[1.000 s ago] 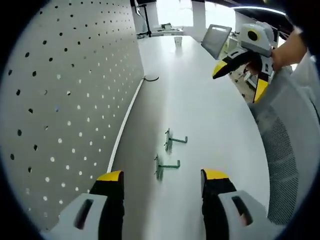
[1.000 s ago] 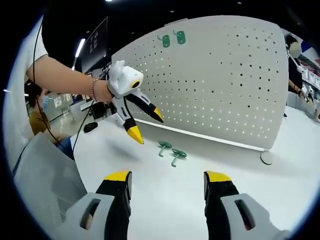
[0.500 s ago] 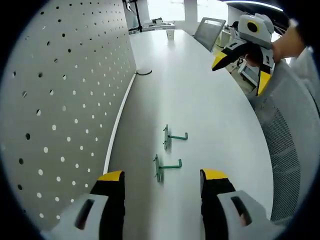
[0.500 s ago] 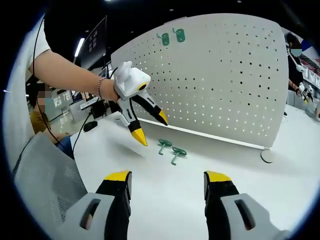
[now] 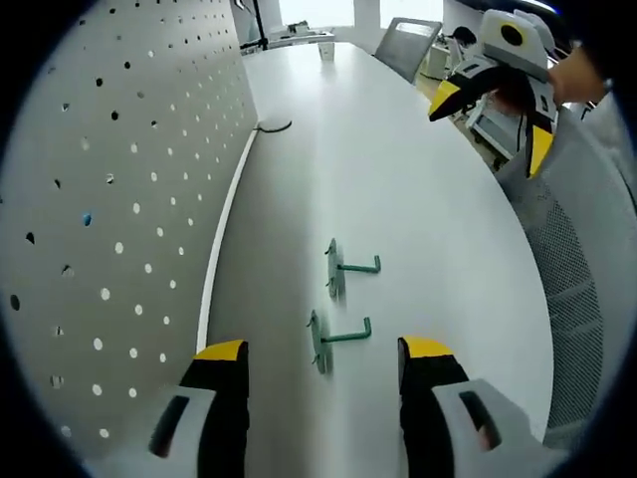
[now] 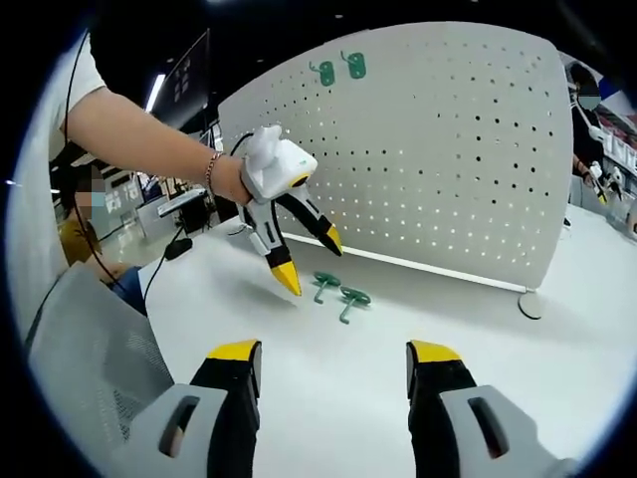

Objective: Insert the hook assembly into the mounting plate slot until the hook locks in place.

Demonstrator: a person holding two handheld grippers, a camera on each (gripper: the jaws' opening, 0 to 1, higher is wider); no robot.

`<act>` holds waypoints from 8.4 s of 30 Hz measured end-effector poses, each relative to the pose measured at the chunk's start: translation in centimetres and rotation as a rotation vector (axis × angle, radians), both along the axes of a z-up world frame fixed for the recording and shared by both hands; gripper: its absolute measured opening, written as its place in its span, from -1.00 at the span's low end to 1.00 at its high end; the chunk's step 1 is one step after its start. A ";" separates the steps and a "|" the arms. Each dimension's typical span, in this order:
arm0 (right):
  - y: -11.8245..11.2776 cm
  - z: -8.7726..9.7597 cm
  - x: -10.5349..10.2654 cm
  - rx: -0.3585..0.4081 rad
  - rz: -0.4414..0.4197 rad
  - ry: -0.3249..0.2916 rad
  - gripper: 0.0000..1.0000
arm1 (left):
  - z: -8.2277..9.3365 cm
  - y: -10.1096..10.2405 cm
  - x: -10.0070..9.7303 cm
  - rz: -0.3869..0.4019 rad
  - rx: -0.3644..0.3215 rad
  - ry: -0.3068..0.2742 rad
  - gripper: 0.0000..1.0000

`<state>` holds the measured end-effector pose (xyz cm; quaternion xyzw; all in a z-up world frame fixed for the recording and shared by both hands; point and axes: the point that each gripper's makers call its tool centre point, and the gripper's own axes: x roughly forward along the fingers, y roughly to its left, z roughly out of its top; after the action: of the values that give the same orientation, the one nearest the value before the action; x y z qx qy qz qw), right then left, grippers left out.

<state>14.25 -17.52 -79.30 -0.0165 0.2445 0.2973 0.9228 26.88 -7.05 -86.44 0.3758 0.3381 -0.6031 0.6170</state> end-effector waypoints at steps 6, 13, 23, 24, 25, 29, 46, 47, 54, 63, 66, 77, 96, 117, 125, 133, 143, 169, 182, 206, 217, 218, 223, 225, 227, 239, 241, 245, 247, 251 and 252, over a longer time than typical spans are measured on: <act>-0.2 0.0 0.0 0.001 -0.010 0.002 0.13 | -0.9 0.2 0.1 -0.015 0.033 0.007 0.23; -0.5 -0.1 0.1 0.002 -0.023 0.009 0.13 | -1.9 0.3 0.1 -0.030 0.060 0.018 0.22; -0.6 -0.3 0.2 -0.001 -0.027 0.013 0.13 | -1.9 -0.1 0.1 -0.016 0.042 0.050 0.19; -0.6 -0.2 0.2 -0.001 -0.028 0.011 0.12 | -1.9 -0.1 0.2 -0.011 0.040 0.050 0.18; -0.6 -0.2 0.2 -0.002 -0.029 0.010 0.12 | -1.9 0.0 0.2 -0.012 0.039 0.050 0.18; -0.7 -0.1 0.3 0.001 -0.035 0.009 0.12 | -1.9 0.0 0.1 -0.010 0.034 0.050 0.17; -1.7 0.4 0.4 0.016 -0.073 0.000 0.08 | -1.7 0.5 0.4 0.086 -0.001 0.037 -0.41; -1.7 0.4 0.4 0.016 -0.075 0.000 0.07 | -1.7 0.4 0.3 0.087 -0.004 0.037 -0.44; -2.2 0.5 0.5 0.014 -0.089 -0.009 0.06 | -1.7 0.7 0.8 0.137 0.008 0.028 -0.72; -2.8 0.7 0.5 0.008 -0.104 -0.017 0.06 | -1.6 0.8 0.5 0.139 0.013 0.010 -0.91; -2.8 1.0 0.6 0.014 -0.107 -0.025 0.07 | -1.7 0.8 0.5 0.136 0.010 0.012 -0.93; -2.9 1.1 0.6 0.017 -0.111 -0.027 0.07 | -1.7 0.8 0.4 0.134 0.007 0.008 -0.93; -3.5 1.7 1.1 0.052 -0.145 -0.046 0.09 | -0.1 0.0 1.0 0.199 -0.131 -0.032 -0.95; -3.9 1.9 1.3 0.064 -0.155 -0.058 0.10 | 3.9 -0.9 1.7 0.248 -0.295 -0.091 -0.97; -3.9 2.4 1.4 0.075 -0.155 -0.070 0.10 | 5.4 -0.8 1.7 0.306 -0.383 -0.089 -0.97; -3.8 2.4 1.2 0.087 -0.155 -0.072 0.10 | 7.5 -0.9 1.7 0.344 -0.449 -0.128 -0.97; -3.6 3.2 1.2 0.093 -0.141 -0.091 0.10 | 9.7 -1.2 1.2 0.365 -0.516 -0.173 -0.97; -2.4 5.1 0.9 0.141 -0.109 -0.141 0.10 | 15.2 -0.4 -0.3 0.480 -0.709 -0.237 -0.97; -1.1 6.5 0.9 0.190 -0.069 -0.181 0.10 | 17.7 0.9 -1.8 0.519 -0.811 -0.269 -0.97; -0.2 8.8 -0.1 0.259 -0.029 -0.234 0.09 | 22.5 3.7 -5.2 0.604 -0.994 -0.329 -0.96; 0.2 9.4 -0.6 0.271 -0.018 -0.250 0.08 | 24.4 4.2 -7.4 0.630 -1.074 -0.340 -0.96; 0.1 9.4 -0.6 0.271 -0.019 -0.250 0.08 | 24.5 4.2 -7.4 0.636 -1.081 -0.335 -0.96; 0.4 9.4 -0.8 0.269 -0.014 -0.248 0.07 | 24.1 4.4 -7.4 0.638 -1.070 -0.340 -0.96; 0.4 9.5 -0.8 0.272 -0.013 -0.251 0.06 | 24.1 4.5 -7.4 0.639 -1.069 -0.339 -0.96; 0.6 10.4 -0.8 0.311 -0.013 -0.276 0.01 | 24.0 4.5 -7.3 0.642 -1.063 -0.339 -0.96; 2.2 14.9 -1.3 0.386 0.056 -0.400 -0.02 | 22.9 4.5 -7.4 0.655 -1.049 -0.317 -0.96; 2.5 15.0 -1.2 0.386 0.063 -0.402 -0.02 | 22.7 4.5 -7.4 0.655 -1.046 -0.316 -0.96; 3.0 15.0 -0.9 0.398 0.067 -0.395 -0.03 | 22.8 4.6 -7.4 0.659 -1.046 -0.316 -0.96; 3.3 15.1 -0.7 0.402 0.071 -0.395 -0.03 | 22.7 4.5 -7.4 0.660 -1.046 -0.316 -0.96; 4.4 15.1 -0.5 0.414 0.097 -0.387 -0.03 | 22.8 4.4 -7.5 0.663 -1.051 -0.312 -0.96; 4.8 15.2 -0.4 0.407 0.110 -0.387 -0.03 | 22.8 4.3 -7.5 0.663 -1.051 -0.311 -0.96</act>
<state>13.86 -12.73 -64.14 0.0995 -0.0025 0.3813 0.9191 19.35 -2.75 -63.69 -0.0183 0.0019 -0.4041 0.9145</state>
